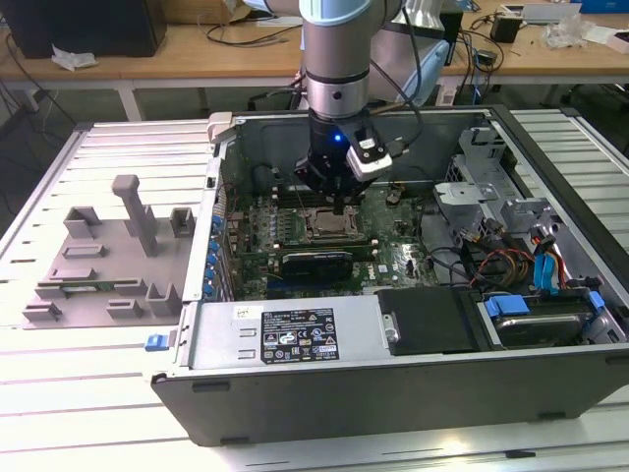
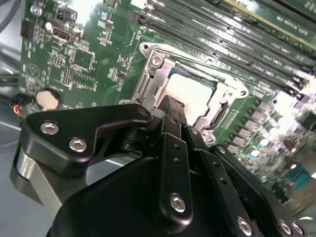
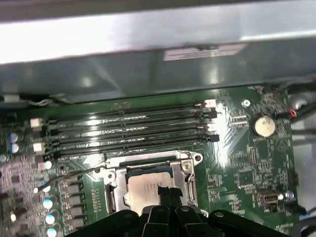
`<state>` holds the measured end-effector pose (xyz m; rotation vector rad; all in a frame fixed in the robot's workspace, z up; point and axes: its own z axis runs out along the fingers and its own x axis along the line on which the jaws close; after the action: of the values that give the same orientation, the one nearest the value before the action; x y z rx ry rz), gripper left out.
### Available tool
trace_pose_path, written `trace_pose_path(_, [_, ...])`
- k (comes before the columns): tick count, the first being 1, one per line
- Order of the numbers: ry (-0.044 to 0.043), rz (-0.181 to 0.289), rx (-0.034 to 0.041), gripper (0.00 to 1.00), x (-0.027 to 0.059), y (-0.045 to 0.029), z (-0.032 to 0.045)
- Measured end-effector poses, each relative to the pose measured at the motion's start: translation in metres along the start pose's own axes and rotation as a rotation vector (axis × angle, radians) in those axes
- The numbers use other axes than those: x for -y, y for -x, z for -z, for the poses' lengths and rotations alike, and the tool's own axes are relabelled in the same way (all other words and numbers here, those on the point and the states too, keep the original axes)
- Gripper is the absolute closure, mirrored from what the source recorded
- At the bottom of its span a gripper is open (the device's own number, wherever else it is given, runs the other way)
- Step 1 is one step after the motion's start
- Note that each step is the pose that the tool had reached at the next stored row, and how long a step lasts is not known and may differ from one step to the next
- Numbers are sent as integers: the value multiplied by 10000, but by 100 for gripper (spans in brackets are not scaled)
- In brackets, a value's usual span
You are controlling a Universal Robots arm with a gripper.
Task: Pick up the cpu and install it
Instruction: 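Close the cpu cover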
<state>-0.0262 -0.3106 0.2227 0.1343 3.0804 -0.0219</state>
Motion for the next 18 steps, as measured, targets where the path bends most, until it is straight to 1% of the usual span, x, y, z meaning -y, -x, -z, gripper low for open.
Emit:
trace_pose_path(2, [-5, 258, 6, 89, 1, -13, -8])
trace_pose_path(4, [-4, 405, 8, 89, 3, -29, -13])
trace_pose_path(8, [-7, 523, 10, 89, 11, -108, -26])
trace_pose_path(9, [-24, 548, 1, 89, 13, -129, -35])
trace_pose_path(12, [-75, 574, -66, 89, 18, -130, -54])
trace_pose_path(13, [-104, 596, -98, 89, 23, -131, -61])
trace_pose_path(14, [-112, 603, -110, 89, 25, -130, -62])
trace_pose_path(18, [-110, 613, -110, 89, 24, -129, -64])
